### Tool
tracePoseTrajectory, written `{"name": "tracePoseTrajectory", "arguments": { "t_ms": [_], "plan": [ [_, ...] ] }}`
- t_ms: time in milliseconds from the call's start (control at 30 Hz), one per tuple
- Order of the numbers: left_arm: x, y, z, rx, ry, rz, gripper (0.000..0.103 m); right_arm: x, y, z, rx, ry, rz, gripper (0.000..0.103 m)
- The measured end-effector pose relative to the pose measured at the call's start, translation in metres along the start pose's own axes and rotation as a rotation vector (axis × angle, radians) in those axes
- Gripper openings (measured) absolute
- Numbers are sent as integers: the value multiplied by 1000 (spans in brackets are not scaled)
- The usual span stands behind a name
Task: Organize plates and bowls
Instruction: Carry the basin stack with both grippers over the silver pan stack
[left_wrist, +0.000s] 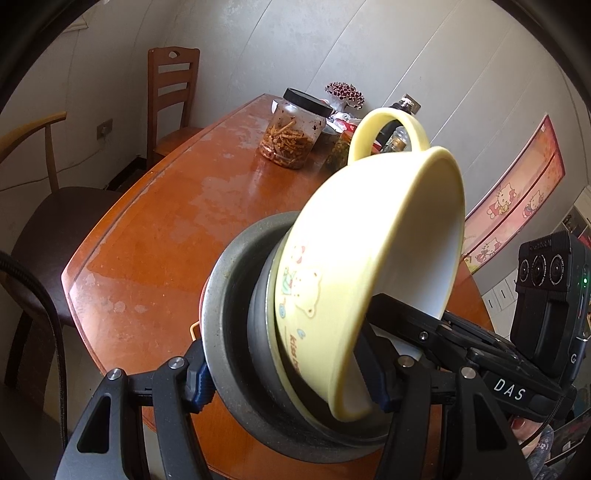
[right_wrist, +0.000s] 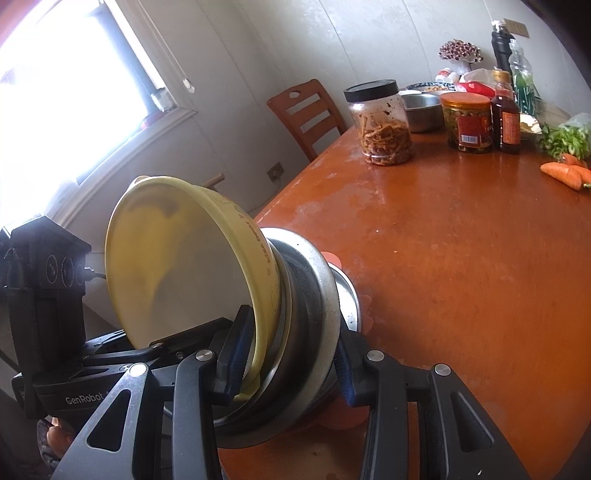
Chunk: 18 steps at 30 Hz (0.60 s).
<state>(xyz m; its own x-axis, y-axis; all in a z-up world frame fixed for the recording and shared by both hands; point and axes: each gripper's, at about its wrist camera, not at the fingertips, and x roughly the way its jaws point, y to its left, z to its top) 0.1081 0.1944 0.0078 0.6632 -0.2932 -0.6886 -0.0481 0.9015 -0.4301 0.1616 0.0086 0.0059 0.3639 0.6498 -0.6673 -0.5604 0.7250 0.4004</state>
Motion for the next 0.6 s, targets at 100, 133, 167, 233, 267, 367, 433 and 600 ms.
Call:
{"name": "tracePoseTrajectory", "arguments": {
  "t_ms": [100, 133, 167, 233, 267, 367, 433, 600],
  "plan": [
    [1, 0, 0, 2, 1, 3, 63, 1, -1, -1, 2, 4, 0, 42],
    [3, 1, 0, 1, 3, 3, 63, 1, -1, -1, 4, 5, 0, 42],
    [3, 1, 0, 1, 5, 2, 63, 2, -2, -1, 5, 8, -1, 42],
    [5, 1, 0, 2, 9, 3, 63, 3, -3, -1, 6, 9, -3, 42],
    [5, 1, 0, 3, 10, 4, 63, 3, -3, -1, 8, 11, -5, 42],
    [10, 1, 0, 6, 16, 7, 63, 5, -4, 0, 12, 11, -11, 42],
    [12, 1, 0, 6, 21, 8, 63, 6, -5, -1, 10, 9, -12, 42],
    [16, 3, 0, -2, 29, 3, 63, 10, -8, -1, 15, 17, -16, 42]
  ]
}}
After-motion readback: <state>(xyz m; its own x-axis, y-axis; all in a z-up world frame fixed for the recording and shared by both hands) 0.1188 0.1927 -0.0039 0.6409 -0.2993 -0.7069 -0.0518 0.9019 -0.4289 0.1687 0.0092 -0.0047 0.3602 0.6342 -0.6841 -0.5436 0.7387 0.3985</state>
